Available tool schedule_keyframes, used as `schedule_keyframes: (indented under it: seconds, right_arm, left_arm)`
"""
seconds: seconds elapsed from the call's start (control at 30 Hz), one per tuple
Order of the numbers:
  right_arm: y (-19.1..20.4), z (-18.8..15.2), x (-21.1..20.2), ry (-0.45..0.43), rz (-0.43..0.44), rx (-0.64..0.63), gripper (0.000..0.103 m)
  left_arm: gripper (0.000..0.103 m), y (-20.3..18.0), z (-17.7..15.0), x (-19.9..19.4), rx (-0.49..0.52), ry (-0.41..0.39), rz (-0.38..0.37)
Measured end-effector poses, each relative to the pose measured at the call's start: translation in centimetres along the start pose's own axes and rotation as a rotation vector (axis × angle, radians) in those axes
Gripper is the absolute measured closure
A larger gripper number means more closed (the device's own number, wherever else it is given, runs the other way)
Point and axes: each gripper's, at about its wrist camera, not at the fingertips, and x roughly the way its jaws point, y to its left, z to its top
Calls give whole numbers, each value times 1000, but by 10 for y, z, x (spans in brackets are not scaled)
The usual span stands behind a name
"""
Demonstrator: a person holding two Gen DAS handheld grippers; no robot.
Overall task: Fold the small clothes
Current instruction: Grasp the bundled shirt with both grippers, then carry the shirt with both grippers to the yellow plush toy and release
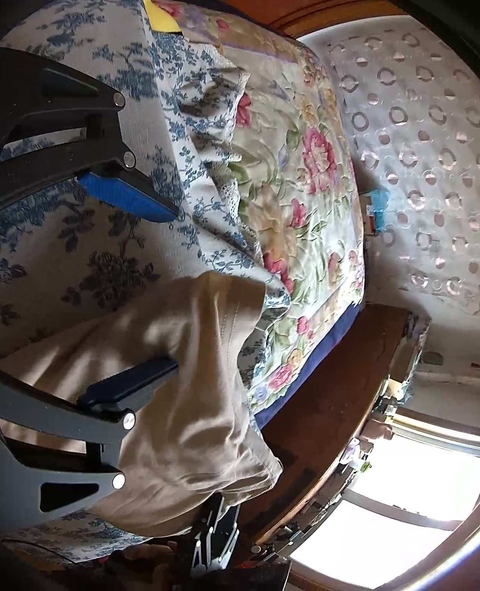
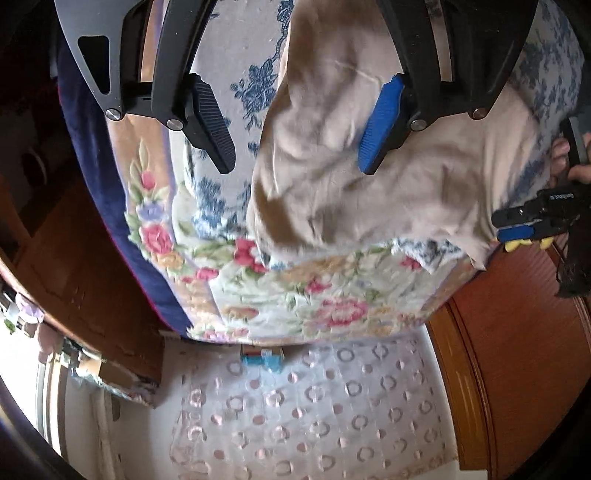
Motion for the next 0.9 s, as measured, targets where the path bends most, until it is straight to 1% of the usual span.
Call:
schedule_keyframes:
  seconds: [0.1,0.17,0.23,0.3,0.33,0.4,0.43,0.5,0.53,0.57,0.6,0.63,0.7,0.73,0.8,0.9]
  right_arm:
    - [-4,5,11,25,46,23,32]
    - [-7,12,18,30,80,33,32]
    - [-7,18,25,52,108,22,32]
    - [-4,21,25,51,106,-11,32]
    - [-4,22,26,51,102,-24,32]
    - [-4,25,28,53,106,-28,32]
    - [-3,25,30,53,106,-34,32]
    - [-2,24,33,50,110,-55,38]
    - [-1,24,34,50,112,-58,38]
    - [-2,23,35,51,130,-61,45]
    - [-3,23,36,53,152,-59,53]
    - [-4,22,37,54,165,-55,56]
    - [-7,21,39,62,208,-47,73]
    - [-10,21,40,66,232,-31,76]
    - [-13,20,39,60,236,-23,80]
    - [-7,21,27,14,231,-44,82]
  left_arm:
    - [26,4,3,8,-29,28,-27]
    - [26,6,4,12,-51,48,-72]
    - [31,4,5,14,-43,47,-84]
    - [37,2,5,15,-31,45,-89]
    - [38,1,5,16,-24,44,-89]
    - [49,-2,5,17,-13,44,-99]
    - [52,-4,5,18,-11,46,-111]
    - [63,-5,6,19,-6,50,-128]
    - [66,-7,6,20,-5,56,-143]
    - [69,-6,6,20,-6,57,-147]
    - [75,-6,6,20,-7,60,-153]
    - [79,-7,6,21,-10,67,-168]
    - [85,-8,6,18,-22,69,-184]
    - [86,-9,6,14,-25,63,-188]
    - [87,-13,5,-1,-18,30,-191]
    - [87,-18,3,-35,-5,-33,-221]
